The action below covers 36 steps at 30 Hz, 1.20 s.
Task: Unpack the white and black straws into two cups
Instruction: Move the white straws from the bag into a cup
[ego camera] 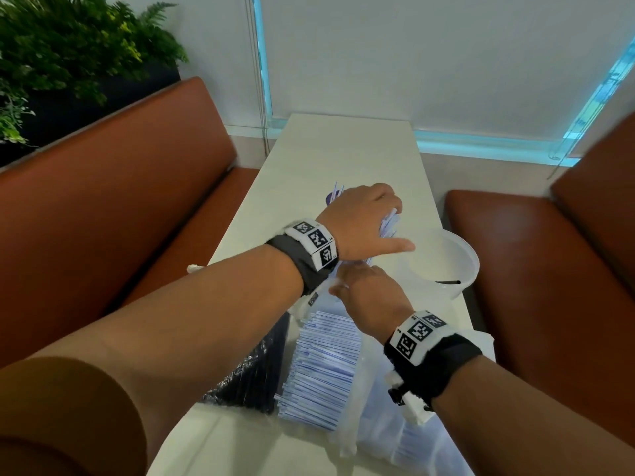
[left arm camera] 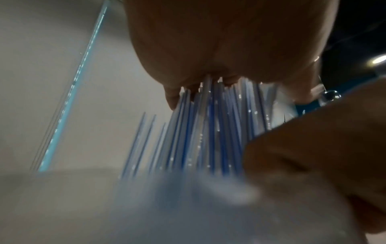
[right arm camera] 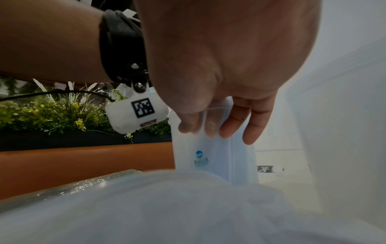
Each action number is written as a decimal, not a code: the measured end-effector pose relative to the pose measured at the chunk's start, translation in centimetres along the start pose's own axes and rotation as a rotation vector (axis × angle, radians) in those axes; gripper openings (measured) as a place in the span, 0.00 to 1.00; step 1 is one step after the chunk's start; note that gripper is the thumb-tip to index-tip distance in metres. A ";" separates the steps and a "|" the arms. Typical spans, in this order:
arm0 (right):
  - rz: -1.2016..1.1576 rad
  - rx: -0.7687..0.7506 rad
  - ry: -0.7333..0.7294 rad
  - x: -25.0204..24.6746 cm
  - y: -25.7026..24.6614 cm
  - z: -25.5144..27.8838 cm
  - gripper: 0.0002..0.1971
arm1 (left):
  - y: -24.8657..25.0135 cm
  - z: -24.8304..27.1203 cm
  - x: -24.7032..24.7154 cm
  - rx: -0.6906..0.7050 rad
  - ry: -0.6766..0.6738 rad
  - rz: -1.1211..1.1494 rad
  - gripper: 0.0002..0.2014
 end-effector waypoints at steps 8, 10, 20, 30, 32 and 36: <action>0.041 -0.005 0.016 -0.1 0.0 0.3 0.12 | -4.2 -0.5 -0.9 -0.324 0.164 -0.044 0.36; 0.035 -0.001 0.017 -0.2 0.0 0.3 0.10 | -5.5 0.0 -1.1 -0.396 0.120 -0.108 0.37; 0.027 -0.005 0.003 -0.4 0.0 0.3 0.10 | -6.2 -0.4 -1.8 -0.249 -0.019 0.012 0.24; 0.014 -0.014 -0.004 -0.4 -0.1 0.2 0.08 | -5.1 0.0 -1.9 -0.112 0.014 -0.220 0.27; 0.020 -0.013 -0.007 -0.5 0.0 0.2 0.08 | -5.2 0.1 -2.2 -0.155 0.033 -0.265 0.30; 0.022 -0.014 -0.018 -0.5 -0.1 0.2 0.09 | -5.6 0.5 -2.3 -0.205 0.039 -0.307 0.36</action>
Point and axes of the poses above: each hand's wrist, its own z-axis away from the middle knuckle, its own x-axis out of the palm, y = z × x, the point moved 1 cm from there along -z, towards the middle knuckle
